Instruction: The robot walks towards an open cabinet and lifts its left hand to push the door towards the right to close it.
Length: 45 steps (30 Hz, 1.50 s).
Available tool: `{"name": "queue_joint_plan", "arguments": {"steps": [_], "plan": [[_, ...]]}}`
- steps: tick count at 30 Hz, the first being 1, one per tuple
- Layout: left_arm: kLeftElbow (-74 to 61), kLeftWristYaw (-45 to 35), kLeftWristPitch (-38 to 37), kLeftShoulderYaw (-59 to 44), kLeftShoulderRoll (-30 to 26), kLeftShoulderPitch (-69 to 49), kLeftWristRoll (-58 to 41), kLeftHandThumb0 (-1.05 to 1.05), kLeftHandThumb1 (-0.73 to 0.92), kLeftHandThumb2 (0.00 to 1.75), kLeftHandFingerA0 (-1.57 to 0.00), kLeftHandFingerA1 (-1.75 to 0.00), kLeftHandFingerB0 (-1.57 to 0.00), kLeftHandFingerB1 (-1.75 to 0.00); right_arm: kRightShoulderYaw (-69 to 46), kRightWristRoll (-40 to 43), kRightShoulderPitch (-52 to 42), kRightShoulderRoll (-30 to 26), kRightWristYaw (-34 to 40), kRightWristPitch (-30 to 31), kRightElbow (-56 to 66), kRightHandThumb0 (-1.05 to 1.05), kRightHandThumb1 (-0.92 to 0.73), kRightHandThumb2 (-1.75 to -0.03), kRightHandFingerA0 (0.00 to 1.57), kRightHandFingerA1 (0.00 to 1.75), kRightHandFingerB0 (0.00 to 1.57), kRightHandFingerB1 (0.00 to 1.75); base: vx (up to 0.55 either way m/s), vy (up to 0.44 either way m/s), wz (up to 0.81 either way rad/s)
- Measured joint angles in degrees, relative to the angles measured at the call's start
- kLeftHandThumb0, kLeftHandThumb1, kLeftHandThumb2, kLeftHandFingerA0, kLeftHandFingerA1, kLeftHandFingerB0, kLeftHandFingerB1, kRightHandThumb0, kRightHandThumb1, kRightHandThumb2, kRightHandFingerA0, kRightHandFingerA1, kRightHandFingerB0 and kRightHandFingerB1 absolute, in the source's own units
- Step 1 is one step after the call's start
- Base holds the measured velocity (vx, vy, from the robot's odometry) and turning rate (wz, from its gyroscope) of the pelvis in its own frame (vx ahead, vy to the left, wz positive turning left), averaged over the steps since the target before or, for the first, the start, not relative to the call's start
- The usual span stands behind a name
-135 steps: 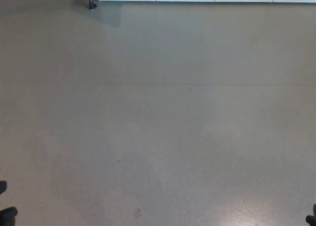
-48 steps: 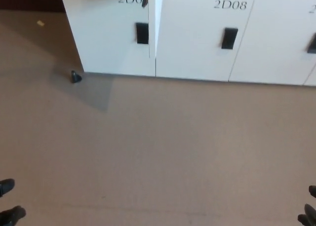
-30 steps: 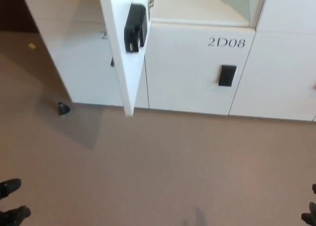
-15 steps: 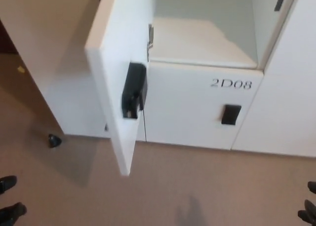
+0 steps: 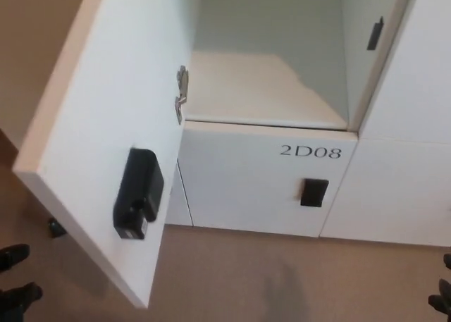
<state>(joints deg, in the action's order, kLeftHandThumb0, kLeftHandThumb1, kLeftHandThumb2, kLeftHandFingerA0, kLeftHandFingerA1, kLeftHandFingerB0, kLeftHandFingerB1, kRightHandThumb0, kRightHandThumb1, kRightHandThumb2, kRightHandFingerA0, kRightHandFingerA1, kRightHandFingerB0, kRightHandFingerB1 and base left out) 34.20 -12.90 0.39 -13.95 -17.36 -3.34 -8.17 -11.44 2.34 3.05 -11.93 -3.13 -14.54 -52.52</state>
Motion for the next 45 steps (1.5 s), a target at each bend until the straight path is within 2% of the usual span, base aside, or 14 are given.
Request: {"name": "queue_joint_plan", "arguments": {"steps": [12,29,31,45], "plan": [[0.0,0.0,-0.3,-0.4,-0.4,0.7,0.1,-0.15,0.72,0.61,-0.54,-0.63,-0.42,-0.43,0.2,0.0,2.0,0.0,0.0,-0.3,-0.7,-0.33,-0.76,-0.62,0.76,0.5,0.43,0.44,0.12,0.195,0.06],[-0.7,0.1,-1.0,-0.4,-0.1,2.9,0.2,-0.12,0.71,0.6,-0.56,-0.65,-0.41,-0.43,1.3,-0.8,3.8,-1.3,0.9,-0.5,-1.2,-0.34,-0.75,-0.62,0.74,0.49,0.43,0.44,0.11,-0.052,0.01],[-0.5,0.2,-1.0,-0.5,0.1,3.4,0.2,-0.14,0.68,0.59,-0.6,-0.67,-0.42,-0.43,1.6,-1.0,4.1,-1.3,1.1,-0.5,-1.2,-0.34,-0.74,-0.61,0.75,0.5,0.44,0.45,0.1,0.08,0.04],[-1.2,1.4,-2.4,-0.3,0.0,3.6,0.8,-0.14,0.68,0.59,-0.54,-0.61,-0.39,-0.42,2.1,-1.7,5.4,-1.2,1.4,-0.6,-1.4,-0.32,-0.75,-0.61,0.76,0.5,0.45,0.46,0.02,0.106,0.0]]}}
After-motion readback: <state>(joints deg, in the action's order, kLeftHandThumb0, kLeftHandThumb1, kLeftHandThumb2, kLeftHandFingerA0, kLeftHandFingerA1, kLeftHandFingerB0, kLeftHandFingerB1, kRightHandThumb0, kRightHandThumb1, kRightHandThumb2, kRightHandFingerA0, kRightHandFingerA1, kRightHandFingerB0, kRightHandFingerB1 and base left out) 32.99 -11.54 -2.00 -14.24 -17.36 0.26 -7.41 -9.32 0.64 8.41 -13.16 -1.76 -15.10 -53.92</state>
